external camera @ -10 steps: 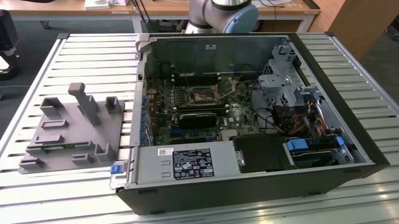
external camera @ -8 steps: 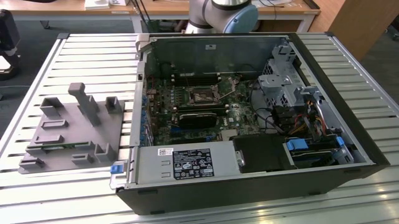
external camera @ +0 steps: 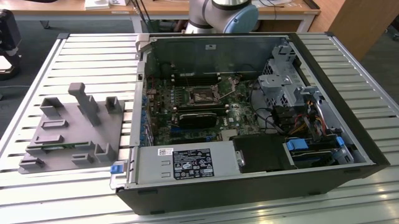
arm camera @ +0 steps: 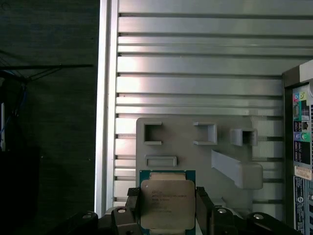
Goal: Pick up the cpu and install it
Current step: 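Pick up the cpu and move it towards the insertion slot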
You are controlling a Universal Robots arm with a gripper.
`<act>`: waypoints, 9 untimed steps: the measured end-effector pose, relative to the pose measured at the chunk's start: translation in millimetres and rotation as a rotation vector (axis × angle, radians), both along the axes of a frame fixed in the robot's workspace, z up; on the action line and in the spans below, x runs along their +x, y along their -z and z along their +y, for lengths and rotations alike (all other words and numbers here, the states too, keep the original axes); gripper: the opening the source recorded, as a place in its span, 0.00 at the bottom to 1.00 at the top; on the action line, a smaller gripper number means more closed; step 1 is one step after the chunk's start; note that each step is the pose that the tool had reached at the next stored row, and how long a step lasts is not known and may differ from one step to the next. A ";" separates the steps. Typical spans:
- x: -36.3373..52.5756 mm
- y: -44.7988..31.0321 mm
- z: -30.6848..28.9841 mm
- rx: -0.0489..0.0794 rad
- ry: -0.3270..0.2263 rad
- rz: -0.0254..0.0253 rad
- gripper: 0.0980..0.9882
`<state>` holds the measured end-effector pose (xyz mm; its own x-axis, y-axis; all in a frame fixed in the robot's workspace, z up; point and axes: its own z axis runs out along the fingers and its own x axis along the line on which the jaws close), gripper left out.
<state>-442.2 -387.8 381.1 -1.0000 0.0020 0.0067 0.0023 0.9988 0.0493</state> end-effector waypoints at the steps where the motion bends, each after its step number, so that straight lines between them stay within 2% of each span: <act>1: 0.0 0.0 0.0 0.000 0.000 0.0000 0.50; 9: 10.1 0.0 0.0 0.000 0.000 -0.0001 0.50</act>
